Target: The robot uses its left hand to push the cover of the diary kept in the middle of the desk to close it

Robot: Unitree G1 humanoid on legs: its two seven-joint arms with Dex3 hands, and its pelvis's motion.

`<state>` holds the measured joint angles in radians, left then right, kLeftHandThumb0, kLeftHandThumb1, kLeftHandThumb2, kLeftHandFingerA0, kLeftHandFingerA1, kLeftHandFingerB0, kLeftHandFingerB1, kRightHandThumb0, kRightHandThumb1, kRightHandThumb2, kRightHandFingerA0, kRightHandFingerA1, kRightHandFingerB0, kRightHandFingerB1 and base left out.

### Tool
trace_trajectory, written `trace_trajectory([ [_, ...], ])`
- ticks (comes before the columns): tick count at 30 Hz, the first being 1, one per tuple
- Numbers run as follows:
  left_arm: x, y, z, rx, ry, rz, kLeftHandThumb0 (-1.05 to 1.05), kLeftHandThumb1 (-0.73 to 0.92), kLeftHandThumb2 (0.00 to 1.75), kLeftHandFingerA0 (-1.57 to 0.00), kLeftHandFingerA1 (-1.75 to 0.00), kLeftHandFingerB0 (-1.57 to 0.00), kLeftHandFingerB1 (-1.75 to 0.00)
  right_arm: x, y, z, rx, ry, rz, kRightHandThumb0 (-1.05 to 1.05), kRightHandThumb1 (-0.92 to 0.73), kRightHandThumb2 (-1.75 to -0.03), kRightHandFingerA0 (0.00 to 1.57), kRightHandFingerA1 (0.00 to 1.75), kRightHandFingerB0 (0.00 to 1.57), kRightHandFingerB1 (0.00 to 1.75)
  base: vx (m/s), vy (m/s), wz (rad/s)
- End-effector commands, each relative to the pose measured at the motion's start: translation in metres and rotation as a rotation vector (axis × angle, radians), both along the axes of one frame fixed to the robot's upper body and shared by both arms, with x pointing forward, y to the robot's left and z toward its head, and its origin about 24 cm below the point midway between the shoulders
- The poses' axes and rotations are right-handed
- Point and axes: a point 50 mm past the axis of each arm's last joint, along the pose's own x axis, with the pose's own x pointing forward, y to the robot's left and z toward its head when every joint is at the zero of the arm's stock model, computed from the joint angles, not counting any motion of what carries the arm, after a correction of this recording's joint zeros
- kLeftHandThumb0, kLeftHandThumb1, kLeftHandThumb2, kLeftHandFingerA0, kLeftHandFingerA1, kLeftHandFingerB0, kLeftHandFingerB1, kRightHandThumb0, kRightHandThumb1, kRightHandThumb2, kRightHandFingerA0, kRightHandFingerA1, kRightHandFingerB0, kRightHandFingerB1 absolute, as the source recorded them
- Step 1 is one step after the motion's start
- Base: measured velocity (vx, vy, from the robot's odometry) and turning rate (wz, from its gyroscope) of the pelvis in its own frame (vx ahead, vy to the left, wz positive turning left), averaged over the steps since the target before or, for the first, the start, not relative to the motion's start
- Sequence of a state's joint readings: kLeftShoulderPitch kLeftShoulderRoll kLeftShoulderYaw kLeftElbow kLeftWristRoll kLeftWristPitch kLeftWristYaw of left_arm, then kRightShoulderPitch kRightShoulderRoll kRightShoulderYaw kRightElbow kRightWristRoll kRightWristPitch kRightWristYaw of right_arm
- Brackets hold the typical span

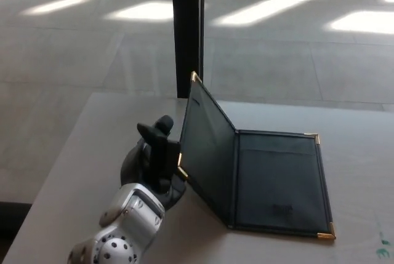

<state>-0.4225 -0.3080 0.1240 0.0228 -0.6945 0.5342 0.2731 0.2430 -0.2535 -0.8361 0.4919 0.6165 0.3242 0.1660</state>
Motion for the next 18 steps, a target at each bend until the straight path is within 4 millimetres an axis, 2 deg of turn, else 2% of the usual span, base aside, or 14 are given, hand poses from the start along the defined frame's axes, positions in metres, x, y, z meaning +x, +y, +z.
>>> trace_trajectory([
  [1, 0.008, -0.080, 0.083, -0.394, -0.159, -0.058, -0.92, 0.92, 1.30, 0.00, -0.17, 0.00, -0.19, -0.006, -0.002, 0.005, -0.030, 0.005, -0.017, -0.84, -0.92, -0.74, 0.49, 0.70, 0.49, 0.54, 0.00, 0.000, 0.00],
  [2, 0.008, -0.080, 0.084, -0.398, -0.161, -0.059, -0.92, 0.92, 1.30, 0.00, -0.17, 0.00, -0.19, -0.006, -0.002, 0.005, -0.030, 0.004, -0.016, -0.84, -0.92, -0.74, 0.49, 0.70, 0.49, 0.54, 0.00, 0.000, 0.00],
  [4, 0.005, -0.092, 0.101, -0.410, -0.204, -0.093, -0.94, 0.91, 1.29, -0.03, -0.20, -0.03, -0.21, -0.005, 0.000, 0.007, -0.034, -0.005, -0.003, -0.84, -0.92, -0.74, 0.48, 0.70, 0.49, 0.55, 0.00, 0.000, 0.00],
  [5, -0.008, -0.107, 0.104, -0.424, -0.206, -0.145, -0.91, 0.92, 1.29, -0.01, -0.21, -0.01, -0.22, -0.002, -0.002, 0.007, -0.029, -0.003, -0.009, -0.90, -0.80, -0.92, 0.49, 0.69, 0.47, 0.55, 0.00, 0.000, 0.00],
  [9, -0.029, -0.124, 0.079, -0.414, -0.163, -0.243, -0.87, 0.92, 1.29, 0.00, -0.20, 0.00, -0.22, 0.001, -0.004, 0.011, -0.037, -0.005, 0.009, -0.91, -0.78, -0.91, 0.50, 0.69, 0.47, 0.56, 0.00, 0.000, 0.00],
  [10, -0.030, -0.124, 0.079, -0.417, -0.163, -0.240, -0.87, 0.92, 1.29, 0.00, -0.20, 0.00, -0.22, 0.003, -0.004, 0.012, -0.041, -0.006, 0.014, -0.91, -0.78, -0.91, 0.50, 0.69, 0.47, 0.56, 0.00, 0.000, 0.00],
  [11, -0.033, -0.126, 0.069, -0.404, -0.138, -0.252, -0.84, 0.92, 1.29, 0.00, -0.20, 0.00, -0.23, 0.004, -0.004, 0.013, -0.048, -0.005, 0.021, -0.91, -0.78, -0.91, 0.49, 0.67, 0.47, 0.54, 0.00, 0.000, 0.00],
  [12, -0.036, -0.129, 0.062, -0.402, -0.107, -0.258, -0.85, 0.92, 1.28, 0.00, -0.19, 0.00, -0.23, 0.004, -0.004, 0.013, -0.053, -0.003, 0.028, -0.85, -0.92, -0.72, 0.49, 0.65, 0.49, 0.50, 0.00, 0.000, 0.00],
  [13, -0.040, -0.132, 0.051, -0.368, -0.078, -0.264, -0.81, 0.92, 1.29, 0.00, -0.23, 0.00, -0.24, 0.006, -0.005, 0.015, -0.063, 0.007, 0.027, -0.85, -0.92, -0.73, 0.53, 0.68, 0.51, 0.52, 0.00, 0.000, 0.00],
  [14, -0.043, -0.134, 0.043, -0.345, -0.052, -0.270, -0.82, 0.92, 1.29, 0.00, -0.22, 0.00, -0.23, 0.006, -0.004, 0.016, -0.071, 0.001, 0.036, -0.89, -0.79, -0.91, 0.49, 0.70, 0.46, 0.56, 0.00, 0.000, 0.00],
  [15, -0.045, -0.135, 0.035, -0.320, -0.025, -0.269, -0.84, 0.92, 1.29, 0.00, -0.23, 0.00, -0.24, 0.007, -0.004, 0.017, -0.071, -0.010, 0.044, -0.84, -0.92, -0.74, 0.46, 0.67, 0.48, 0.53, 0.00, 0.000, 0.00],
  [16, -0.046, -0.135, 0.035, -0.318, -0.023, -0.268, -0.84, 0.92, 1.29, 0.00, -0.23, 0.00, -0.24, 0.007, -0.004, 0.017, -0.071, -0.010, 0.044, -0.84, -0.92, -0.74, 0.46, 0.67, 0.48, 0.53, 0.00, 0.000, 0.00],
  [17, -0.050, -0.139, 0.023, -0.274, -0.001, -0.289, -0.83, 0.92, 1.30, 0.00, -0.24, 0.00, -0.25, 0.009, -0.005, 0.018, -0.068, -0.008, 0.037, -0.79, -0.76, -1.22, 0.50, 0.72, 0.45, 0.62, 0.00, 0.000, 0.00],
  [18, -0.055, -0.142, 0.013, -0.253, 0.016, -0.308, -0.83, 0.92, 1.30, 0.00, -0.24, 0.00, -0.25, 0.011, -0.006, 0.018, -0.070, -0.005, 0.041, -0.87, -0.92, -0.73, 0.48, 0.68, 0.51, 0.56, 0.00, 0.000, 0.00],
])
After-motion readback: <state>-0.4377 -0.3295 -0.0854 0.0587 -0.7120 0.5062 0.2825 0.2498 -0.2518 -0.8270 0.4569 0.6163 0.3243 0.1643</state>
